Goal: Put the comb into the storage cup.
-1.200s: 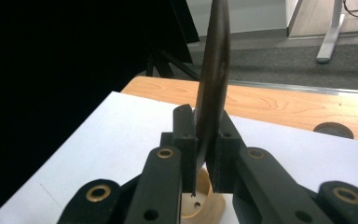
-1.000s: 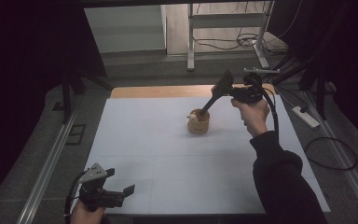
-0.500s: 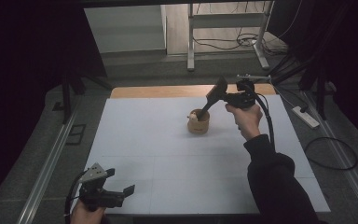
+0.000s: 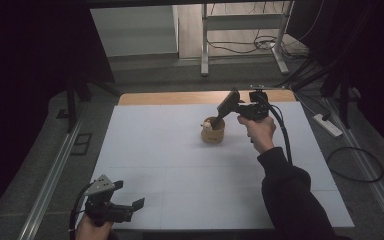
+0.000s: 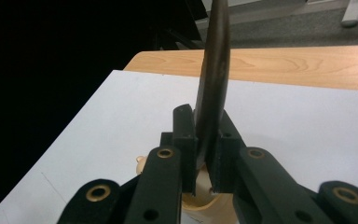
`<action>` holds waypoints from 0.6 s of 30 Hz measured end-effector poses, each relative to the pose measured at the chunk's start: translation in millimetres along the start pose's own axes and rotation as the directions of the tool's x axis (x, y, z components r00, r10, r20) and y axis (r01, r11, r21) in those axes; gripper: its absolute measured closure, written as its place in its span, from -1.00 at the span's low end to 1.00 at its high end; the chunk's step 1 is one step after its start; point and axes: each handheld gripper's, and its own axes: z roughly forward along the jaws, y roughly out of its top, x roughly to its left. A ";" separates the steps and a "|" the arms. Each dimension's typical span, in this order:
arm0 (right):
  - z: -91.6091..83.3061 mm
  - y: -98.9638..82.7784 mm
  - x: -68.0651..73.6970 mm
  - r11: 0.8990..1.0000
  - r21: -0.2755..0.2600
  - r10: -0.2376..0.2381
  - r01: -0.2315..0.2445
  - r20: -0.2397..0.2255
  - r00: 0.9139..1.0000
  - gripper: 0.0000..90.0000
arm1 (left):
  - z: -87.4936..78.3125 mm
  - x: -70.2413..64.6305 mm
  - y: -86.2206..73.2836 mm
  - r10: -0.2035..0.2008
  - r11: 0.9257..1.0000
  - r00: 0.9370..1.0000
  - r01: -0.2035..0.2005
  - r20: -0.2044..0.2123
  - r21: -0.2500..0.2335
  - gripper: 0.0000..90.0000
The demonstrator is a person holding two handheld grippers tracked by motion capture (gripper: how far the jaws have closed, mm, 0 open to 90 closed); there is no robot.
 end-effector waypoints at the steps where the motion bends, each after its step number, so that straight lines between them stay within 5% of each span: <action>1: 0.8 -0.8 -0.6 1.000 0.003 0.004 -0.004 -0.003 1.000 0.85 | 0.0 0.0 0.0 0.000 1.000 1.000 0.000 0.000 0.000 -1.00; 18: 2.3 -7.9 -21.0 0.996 0.004 0.088 -0.088 -0.018 0.996 0.81 | 0.5 0.5 0.3 -0.006 1.000 1.000 0.006 -0.003 0.004 -1.00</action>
